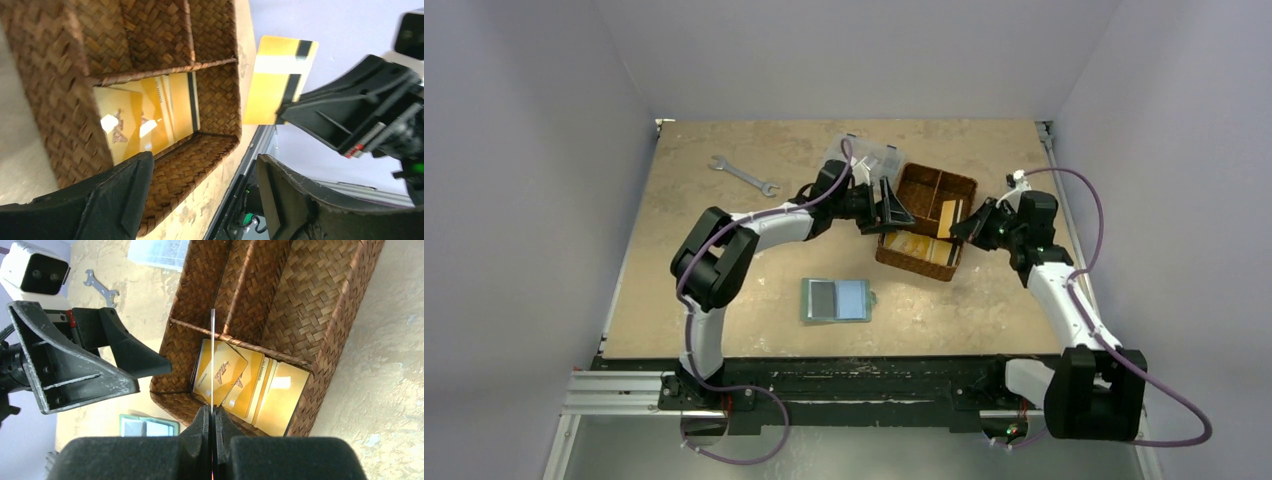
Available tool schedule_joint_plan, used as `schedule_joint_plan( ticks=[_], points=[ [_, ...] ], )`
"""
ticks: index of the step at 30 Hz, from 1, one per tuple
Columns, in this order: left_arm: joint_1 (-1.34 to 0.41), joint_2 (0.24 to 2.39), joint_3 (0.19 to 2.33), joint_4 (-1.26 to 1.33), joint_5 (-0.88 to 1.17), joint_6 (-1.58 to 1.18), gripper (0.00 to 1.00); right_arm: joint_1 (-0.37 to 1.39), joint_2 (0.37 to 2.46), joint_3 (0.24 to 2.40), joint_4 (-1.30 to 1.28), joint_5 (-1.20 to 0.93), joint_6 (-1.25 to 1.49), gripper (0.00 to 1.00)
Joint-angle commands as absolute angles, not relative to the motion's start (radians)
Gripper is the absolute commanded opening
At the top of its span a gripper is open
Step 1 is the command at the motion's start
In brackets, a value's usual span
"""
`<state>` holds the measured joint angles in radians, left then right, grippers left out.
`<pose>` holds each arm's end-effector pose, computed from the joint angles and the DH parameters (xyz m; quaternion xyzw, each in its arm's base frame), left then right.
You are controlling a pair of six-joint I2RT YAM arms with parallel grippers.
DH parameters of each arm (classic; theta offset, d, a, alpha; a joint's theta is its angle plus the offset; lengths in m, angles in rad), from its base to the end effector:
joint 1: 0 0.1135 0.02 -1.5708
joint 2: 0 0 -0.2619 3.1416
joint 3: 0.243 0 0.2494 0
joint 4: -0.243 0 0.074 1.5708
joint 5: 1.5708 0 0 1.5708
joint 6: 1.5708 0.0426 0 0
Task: Put the credit cards into the card holder
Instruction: Pick up the credit card from the storage box.
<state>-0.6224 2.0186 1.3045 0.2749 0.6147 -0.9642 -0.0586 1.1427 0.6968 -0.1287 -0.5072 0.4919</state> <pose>0.3546 -0.2847 0.1901 0.0230 0.8205 -0.5433 0.1764 0.2497 0.0061 0.2411 0.1158 0.8510 0.3147 0.4043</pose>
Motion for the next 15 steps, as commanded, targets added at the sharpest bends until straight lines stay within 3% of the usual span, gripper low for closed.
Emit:
schedule_joint_plan(
  ticks=[1, 6, 11, 15],
  points=[
    [-0.604, 1.882, 1.285, 0.099, 0.536, -0.813, 0.8, 0.034, 1.074, 0.771, -0.223, -0.428, 0.41, 0.0],
    [-0.543, 1.646, 1.112, -0.074, 0.465, -0.66, 0.79, 0.262, 1.104, 0.754, -0.149, -0.566, 0.514, 0.0],
    [-0.489, 1.433, 0.879, -0.149, 0.466, -0.613, 0.55, 0.456, 1.214, 0.679, 0.045, -0.695, 0.669, 0.0],
    [-0.489, 1.384, 0.725, -0.085, 0.496, -0.65, 0.43, 0.553, 1.341, 0.718, 0.047, -0.693, 0.66, 0.0]
  ],
)
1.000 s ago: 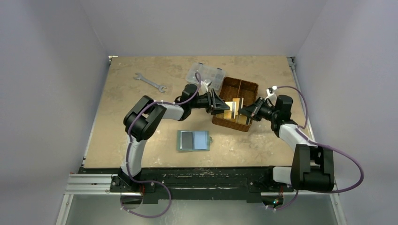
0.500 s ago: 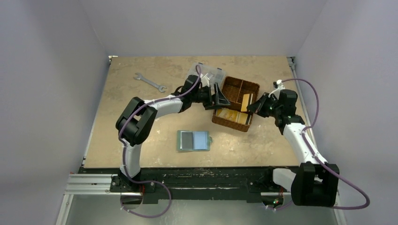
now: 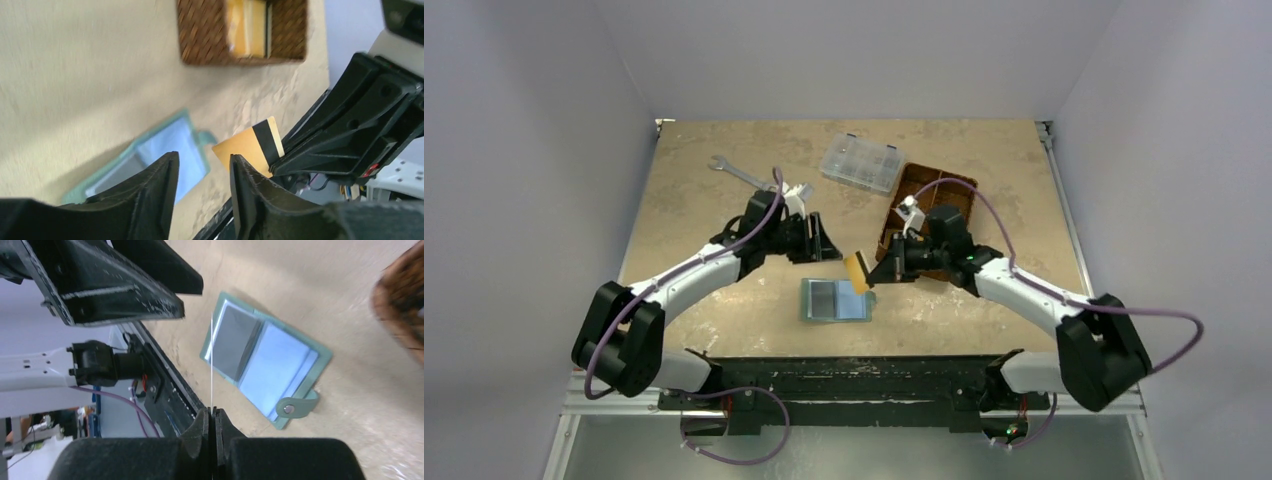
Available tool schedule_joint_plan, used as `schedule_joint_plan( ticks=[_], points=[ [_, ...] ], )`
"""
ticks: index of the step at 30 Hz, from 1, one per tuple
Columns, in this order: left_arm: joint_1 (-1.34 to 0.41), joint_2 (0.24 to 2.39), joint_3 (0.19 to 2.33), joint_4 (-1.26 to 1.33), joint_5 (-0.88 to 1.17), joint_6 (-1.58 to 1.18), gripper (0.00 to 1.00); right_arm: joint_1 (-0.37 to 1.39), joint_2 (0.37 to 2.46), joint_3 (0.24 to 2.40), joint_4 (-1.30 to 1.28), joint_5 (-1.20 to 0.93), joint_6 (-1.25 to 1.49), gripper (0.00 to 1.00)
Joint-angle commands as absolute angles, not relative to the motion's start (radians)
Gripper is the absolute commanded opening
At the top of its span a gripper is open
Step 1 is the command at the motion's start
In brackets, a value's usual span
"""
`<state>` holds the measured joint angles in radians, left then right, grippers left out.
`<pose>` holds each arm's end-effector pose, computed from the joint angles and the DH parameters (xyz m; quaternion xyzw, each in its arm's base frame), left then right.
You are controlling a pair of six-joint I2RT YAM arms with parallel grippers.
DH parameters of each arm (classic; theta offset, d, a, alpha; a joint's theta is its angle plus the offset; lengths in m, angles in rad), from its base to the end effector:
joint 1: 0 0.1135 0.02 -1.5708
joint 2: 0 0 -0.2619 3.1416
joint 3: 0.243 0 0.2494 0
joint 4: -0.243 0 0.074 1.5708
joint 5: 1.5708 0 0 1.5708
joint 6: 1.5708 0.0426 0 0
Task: Put the credit cards into the card holder
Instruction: Pick up the credit card from the storage box, then insert the credit card into the card holder.
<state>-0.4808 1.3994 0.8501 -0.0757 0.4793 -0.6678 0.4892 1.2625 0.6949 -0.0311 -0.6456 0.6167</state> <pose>0.2603 -0.1579 0.2309 0.0269 0.8711 -0.4178 0.2567 0.2229 0.1477 0.2226 -0.0945 0.8463 0.4714 0.2297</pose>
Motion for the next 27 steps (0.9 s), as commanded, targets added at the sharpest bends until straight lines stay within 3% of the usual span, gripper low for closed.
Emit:
schedule_joint_plan(
  ticks=[1, 9, 15, 27],
  points=[
    [-0.488, 1.38, 0.69, -0.051, 0.502, -0.666, 0.41, 0.571, 1.367, 0.726, 0.049, -0.693, 0.66, 0.0],
    [-0.489, 1.391, 0.596, 0.018, 0.525, -0.666, 0.23, 0.601, 1.462, 0.684, 0.156, -0.721, 0.723, 0.0],
    [-0.487, 1.402, 0.595, -0.104, 0.412, -0.621, 0.12, 0.598, 1.544, 0.643, 0.252, -0.791, 0.763, 0.0],
    [-0.488, 1.45, 0.583, -0.133, 0.336, -0.609, 0.04, 0.569, 1.585, 0.602, 0.263, -0.811, 0.749, 0.0]
  ],
)
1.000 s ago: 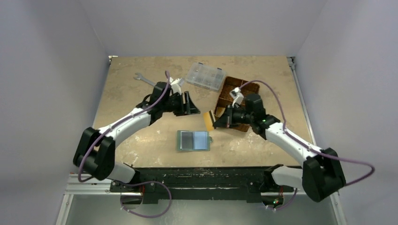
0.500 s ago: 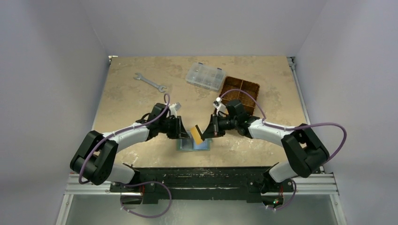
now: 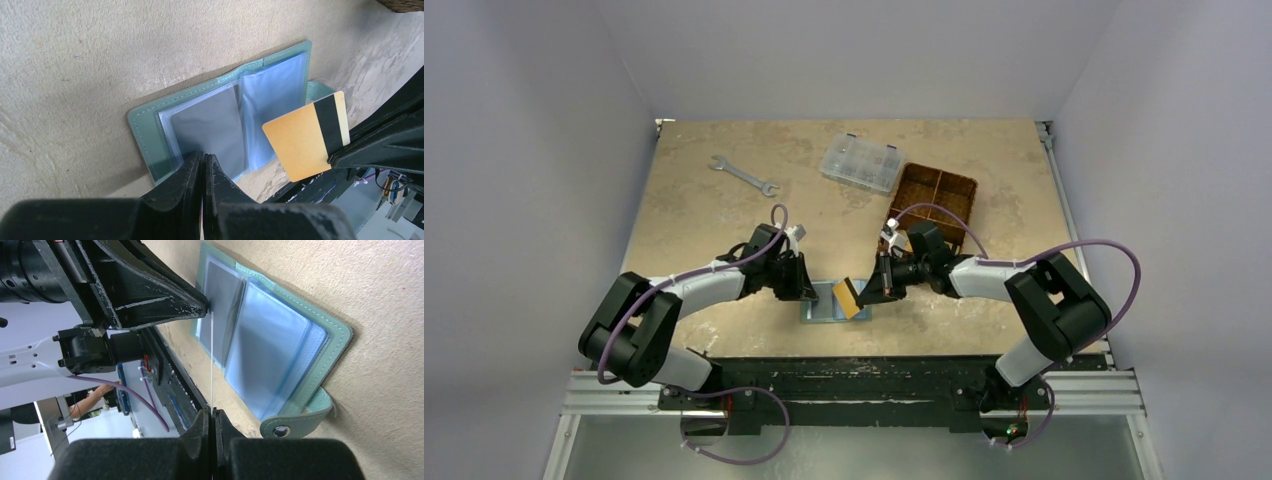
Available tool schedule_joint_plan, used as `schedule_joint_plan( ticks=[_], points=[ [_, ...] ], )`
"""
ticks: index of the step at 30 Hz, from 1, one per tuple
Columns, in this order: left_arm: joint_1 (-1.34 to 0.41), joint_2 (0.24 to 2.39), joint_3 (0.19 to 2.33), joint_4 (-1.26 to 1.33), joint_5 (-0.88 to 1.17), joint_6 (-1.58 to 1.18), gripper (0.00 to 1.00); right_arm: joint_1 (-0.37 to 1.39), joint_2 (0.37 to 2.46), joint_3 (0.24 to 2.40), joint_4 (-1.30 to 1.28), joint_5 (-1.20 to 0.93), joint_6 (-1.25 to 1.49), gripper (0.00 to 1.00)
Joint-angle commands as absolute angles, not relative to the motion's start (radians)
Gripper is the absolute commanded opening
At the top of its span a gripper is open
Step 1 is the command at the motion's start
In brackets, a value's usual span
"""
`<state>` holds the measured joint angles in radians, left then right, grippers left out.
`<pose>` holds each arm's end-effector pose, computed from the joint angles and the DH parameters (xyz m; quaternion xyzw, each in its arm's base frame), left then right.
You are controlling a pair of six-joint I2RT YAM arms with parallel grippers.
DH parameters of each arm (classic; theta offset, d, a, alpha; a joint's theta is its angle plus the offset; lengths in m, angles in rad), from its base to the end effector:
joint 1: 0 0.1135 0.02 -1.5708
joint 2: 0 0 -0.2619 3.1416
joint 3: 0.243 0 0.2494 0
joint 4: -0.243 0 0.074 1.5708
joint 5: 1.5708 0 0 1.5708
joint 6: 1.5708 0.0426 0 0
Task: Put the credit cards into the card holder
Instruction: Insert the credit card into the card holder.
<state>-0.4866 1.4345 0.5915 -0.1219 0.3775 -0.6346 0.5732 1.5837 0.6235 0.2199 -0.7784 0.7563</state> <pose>0.2180 -0.1331 0.1388 -0.0135 0.9391 -0.3075 0.1530 0.2261 0.1815 0.1411 -0.0750 0.8570 0.5035 0.0796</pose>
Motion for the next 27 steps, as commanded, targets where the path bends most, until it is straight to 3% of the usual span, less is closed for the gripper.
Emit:
schedule_joint_plan(
  ticks=[1, 19, 27],
  points=[
    [-0.488, 1.45, 0.582, -0.133, 0.334, -0.609, 0.04, 0.569, 1.59, 0.595, 0.27, -0.811, 0.748, 0.0],
    [-0.489, 1.428, 0.579, -0.141, 0.342, -0.62, 0.03, 0.57, 1.665, 0.597, 0.285, -0.802, 0.777, 0.0],
    [-0.488, 1.402, 0.568, -0.133, 0.346, -0.633, 0.02, 0.582, 1.618, 0.663, 0.074, -0.679, 0.698, 0.0]
  ],
)
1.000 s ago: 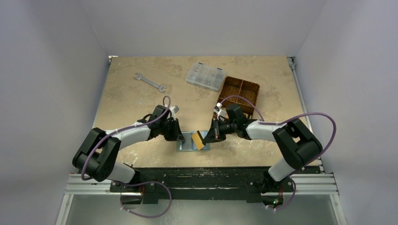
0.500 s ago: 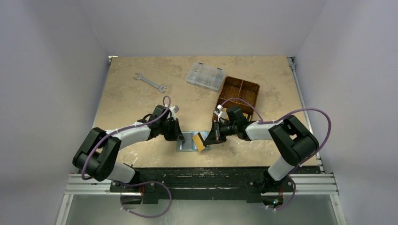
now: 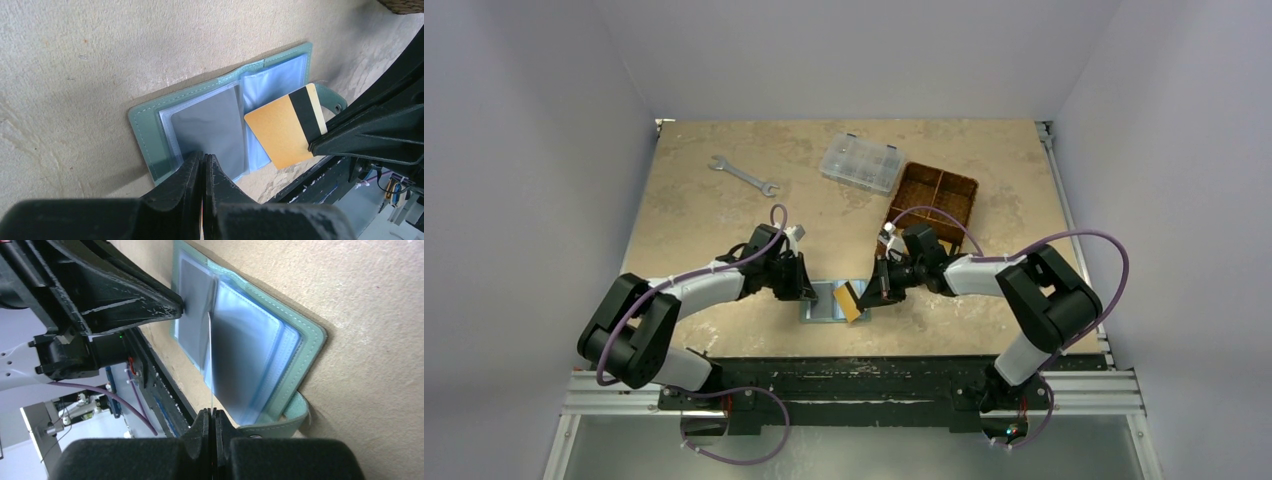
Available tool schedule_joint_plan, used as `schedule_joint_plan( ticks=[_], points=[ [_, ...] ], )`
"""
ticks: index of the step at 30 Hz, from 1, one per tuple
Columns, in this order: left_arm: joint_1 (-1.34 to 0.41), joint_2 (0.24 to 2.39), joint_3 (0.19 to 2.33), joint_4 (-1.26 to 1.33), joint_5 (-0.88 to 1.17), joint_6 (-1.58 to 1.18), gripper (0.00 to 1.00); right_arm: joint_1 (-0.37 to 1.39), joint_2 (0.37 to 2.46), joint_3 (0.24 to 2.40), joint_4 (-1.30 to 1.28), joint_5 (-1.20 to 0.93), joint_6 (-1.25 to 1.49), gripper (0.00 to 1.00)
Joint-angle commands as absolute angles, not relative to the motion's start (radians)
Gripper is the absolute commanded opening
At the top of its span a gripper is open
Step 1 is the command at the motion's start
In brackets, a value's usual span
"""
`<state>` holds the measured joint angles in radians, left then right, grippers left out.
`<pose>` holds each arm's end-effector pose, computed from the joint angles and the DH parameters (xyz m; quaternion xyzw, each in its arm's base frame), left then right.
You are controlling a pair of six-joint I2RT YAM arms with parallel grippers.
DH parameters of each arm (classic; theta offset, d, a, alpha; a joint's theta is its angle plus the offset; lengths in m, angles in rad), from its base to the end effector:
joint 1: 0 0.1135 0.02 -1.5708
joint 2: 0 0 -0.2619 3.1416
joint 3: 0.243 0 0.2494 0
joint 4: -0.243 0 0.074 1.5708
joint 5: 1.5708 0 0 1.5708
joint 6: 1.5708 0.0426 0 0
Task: Put the credit cards into the card holder
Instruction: Insert the credit card into the card holder.
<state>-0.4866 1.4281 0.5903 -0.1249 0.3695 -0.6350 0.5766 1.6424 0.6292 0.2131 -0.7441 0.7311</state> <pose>0.2176 -0.1325 0.1397 -0.0147 0.9394 -0.3050 0.1560 0.2283 0.1829 0.1255 -0.0696 0.8712 0.4804 0.0730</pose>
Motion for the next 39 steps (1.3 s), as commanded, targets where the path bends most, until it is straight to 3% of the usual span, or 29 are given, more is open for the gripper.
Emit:
schedule_joint_plan(
  ticks=[1, 18, 32, 39],
  points=[
    [-0.487, 1.402, 0.564, -0.128, 0.35, -0.636, 0.02, 0.585, 1.618, 0.669, 0.064, -0.677, 0.692, 0.0],
    [-0.488, 1.402, 0.544, -0.103, 0.365, -0.644, 0.01, 0.615, 1.5, 0.645, 0.111, -0.652, 0.708, 0.0],
    [-0.488, 1.399, 0.536, -0.1, 0.37, -0.645, 0.0, 0.627, 1.611, 0.672, 0.134, -0.711, 0.697, 0.0],
    [-0.488, 1.402, 0.534, -0.1, 0.367, -0.644, 0.0, 0.627, 1.573, 0.656, 0.152, -0.708, 0.702, 0.0]
  ],
)
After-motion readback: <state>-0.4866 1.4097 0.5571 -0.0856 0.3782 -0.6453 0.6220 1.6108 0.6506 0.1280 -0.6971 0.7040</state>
